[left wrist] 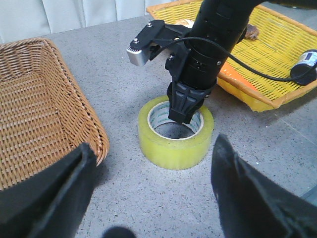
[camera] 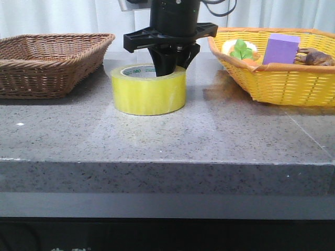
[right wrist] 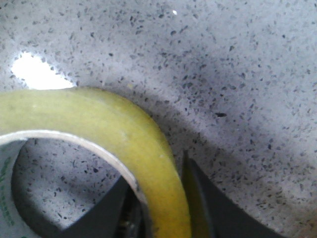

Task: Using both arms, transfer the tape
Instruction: 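Set the tape roll on the table and open the right gripper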

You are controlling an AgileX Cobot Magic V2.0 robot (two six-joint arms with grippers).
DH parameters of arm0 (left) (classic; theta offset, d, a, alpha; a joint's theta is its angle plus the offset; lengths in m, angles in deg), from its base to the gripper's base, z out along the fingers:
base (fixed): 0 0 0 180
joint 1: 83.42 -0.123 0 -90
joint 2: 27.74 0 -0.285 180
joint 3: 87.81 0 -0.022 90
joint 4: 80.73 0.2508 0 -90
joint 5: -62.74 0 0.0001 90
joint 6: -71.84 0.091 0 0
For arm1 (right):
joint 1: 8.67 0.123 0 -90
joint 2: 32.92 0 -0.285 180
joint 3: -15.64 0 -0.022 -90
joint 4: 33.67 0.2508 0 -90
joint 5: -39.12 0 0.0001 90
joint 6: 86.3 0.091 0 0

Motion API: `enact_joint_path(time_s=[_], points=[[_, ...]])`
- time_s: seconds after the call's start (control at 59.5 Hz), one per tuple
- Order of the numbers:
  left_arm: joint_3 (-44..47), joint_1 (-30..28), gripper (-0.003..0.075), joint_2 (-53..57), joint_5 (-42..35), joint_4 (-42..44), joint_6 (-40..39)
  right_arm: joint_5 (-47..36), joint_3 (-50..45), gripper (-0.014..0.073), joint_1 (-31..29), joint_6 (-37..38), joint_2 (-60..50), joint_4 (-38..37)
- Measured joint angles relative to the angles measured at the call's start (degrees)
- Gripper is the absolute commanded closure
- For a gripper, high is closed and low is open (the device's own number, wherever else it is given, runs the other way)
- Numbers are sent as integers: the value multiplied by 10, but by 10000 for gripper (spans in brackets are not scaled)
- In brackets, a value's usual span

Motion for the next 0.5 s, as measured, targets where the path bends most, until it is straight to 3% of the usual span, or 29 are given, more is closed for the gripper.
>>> enact_joint_path(time_s=[0.135, 0.504], points=[[0, 0, 230, 0, 0, 0, 0, -1, 29, 242, 0, 0, 1, 0], [0, 0, 230, 0, 0, 0, 0, -2, 101, 243, 0, 9, -74, 0]])
